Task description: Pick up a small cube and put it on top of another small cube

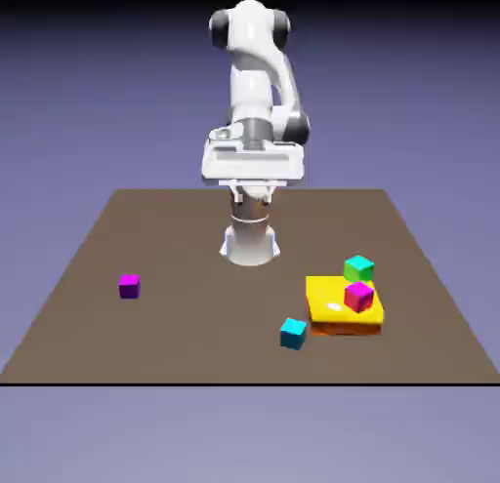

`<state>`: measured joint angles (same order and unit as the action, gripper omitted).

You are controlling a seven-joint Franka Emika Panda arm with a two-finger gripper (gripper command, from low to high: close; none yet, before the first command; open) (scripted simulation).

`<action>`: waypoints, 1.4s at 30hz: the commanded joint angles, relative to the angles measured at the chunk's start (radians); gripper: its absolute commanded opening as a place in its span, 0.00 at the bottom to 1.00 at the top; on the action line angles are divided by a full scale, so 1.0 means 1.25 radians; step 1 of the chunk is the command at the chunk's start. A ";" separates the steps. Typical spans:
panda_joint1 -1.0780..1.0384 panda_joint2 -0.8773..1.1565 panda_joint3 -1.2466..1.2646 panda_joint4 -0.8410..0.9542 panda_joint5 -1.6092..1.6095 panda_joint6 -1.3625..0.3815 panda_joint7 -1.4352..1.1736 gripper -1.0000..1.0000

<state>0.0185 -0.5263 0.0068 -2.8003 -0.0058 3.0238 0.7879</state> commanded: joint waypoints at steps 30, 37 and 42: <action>0.127 0.702 0.027 0.155 -0.119 -0.041 0.622 0.00; 0.081 0.510 0.130 0.134 -0.050 -0.209 0.530 0.00; 0.080 0.399 0.275 0.173 0.021 -0.352 0.356 0.00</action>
<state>0.1271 -0.0271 0.3495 -2.5836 0.0213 2.5849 1.2317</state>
